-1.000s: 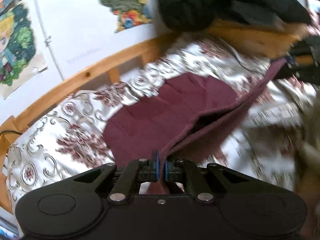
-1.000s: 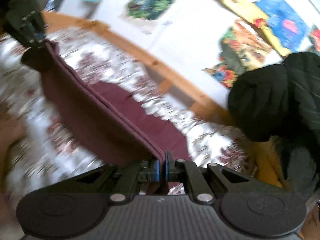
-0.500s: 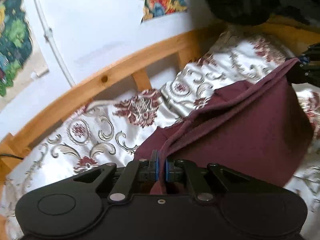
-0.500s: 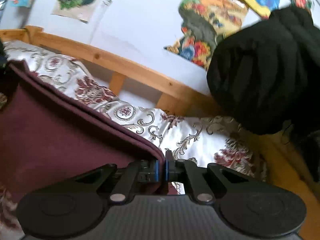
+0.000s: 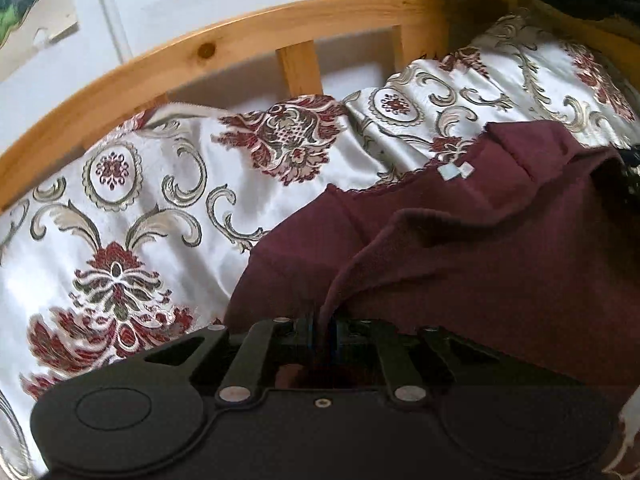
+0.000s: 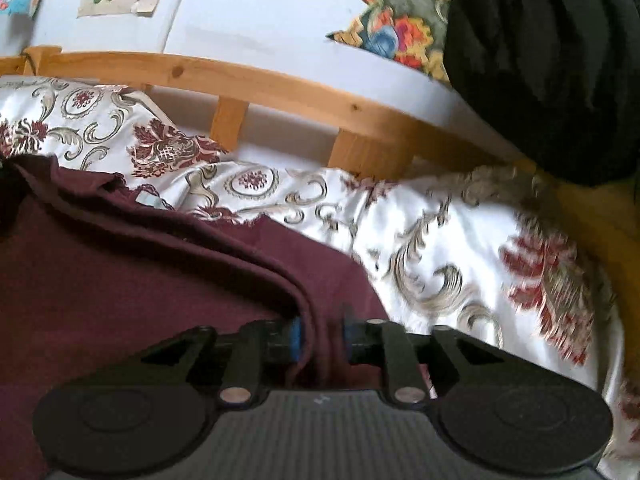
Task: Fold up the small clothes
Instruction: 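Grasp the hem with the left gripper while the right gripper grasps the hem and lifts, then open both grippers to release the hem over the collar and withdraw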
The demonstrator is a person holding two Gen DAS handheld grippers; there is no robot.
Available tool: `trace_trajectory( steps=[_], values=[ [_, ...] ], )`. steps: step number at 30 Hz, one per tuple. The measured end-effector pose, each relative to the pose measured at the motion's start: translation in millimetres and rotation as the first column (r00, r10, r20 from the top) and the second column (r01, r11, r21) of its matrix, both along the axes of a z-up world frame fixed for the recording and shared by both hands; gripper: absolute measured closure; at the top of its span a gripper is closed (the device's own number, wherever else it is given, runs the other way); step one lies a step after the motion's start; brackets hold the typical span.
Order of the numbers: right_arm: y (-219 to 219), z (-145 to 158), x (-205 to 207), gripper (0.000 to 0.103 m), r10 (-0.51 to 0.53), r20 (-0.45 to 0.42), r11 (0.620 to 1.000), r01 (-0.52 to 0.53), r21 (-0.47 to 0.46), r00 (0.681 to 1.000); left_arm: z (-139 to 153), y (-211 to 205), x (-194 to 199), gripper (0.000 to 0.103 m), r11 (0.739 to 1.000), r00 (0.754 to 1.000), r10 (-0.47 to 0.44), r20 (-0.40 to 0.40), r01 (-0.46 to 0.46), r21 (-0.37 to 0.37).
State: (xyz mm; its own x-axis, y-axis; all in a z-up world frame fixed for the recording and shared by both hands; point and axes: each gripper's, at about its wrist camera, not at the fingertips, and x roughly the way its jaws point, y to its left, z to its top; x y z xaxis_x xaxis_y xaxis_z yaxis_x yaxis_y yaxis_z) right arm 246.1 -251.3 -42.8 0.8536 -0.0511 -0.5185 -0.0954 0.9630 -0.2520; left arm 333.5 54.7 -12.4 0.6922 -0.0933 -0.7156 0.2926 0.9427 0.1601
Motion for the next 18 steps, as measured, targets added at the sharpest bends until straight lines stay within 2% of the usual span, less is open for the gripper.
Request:
trace_trajectory(
  steps=[2,4,5,7,8,11,14,18],
  values=[
    [-9.0,-1.6,-2.4,0.052,0.011,0.007,0.998,-0.011,0.059,1.0,-1.6,3.0,1.3,0.071,0.999,0.999,0.033,0.003,-0.033,-0.016],
    [-16.4,-1.8,-5.3,0.041,0.019,0.014,0.995,-0.02,0.103,1.0,-1.8,8.1,1.5,0.053,0.996,0.997,0.076,-0.002,-0.076,-0.043],
    [-18.6,-1.0,-6.0,0.035,0.024,0.017,0.993,-0.026,0.112,1.0,-1.6,12.0,0.5,0.049,0.993,0.995,0.095,-0.007,-0.095,-0.067],
    [-21.4,0.4,-6.5,0.025,0.025,0.02,0.992,-0.027,0.127,0.999,-0.7,19.4,-3.1,0.031,0.987,0.994,0.113,-0.017,-0.114,-0.112],
    [-22.1,1.0,-6.6,0.018,0.023,0.018,0.991,-0.026,0.134,1.0,0.0,23.8,-7.0,0.029,0.983,0.993,0.119,-0.014,-0.12,-0.136],
    [-22.6,4.0,-8.7,0.01,0.036,0.023,0.987,-0.039,0.157,0.999,1.3,32.7,-18.5,0.02,0.977,0.993,0.12,0.006,-0.117,-0.176],
    [-19.8,2.3,-10.6,0.007,0.043,0.016,0.988,-0.045,0.146,0.999,-0.9,38.5,-26.9,0.017,0.977,0.994,0.112,0.018,-0.107,-0.184],
    [-22.6,-4.4,-8.9,0.009,0.032,-0.01,0.987,-0.03,0.16,0.999,-7.3,38.3,-30.2,0.017,0.978,0.992,0.127,0.008,-0.123,-0.167]
  ],
)
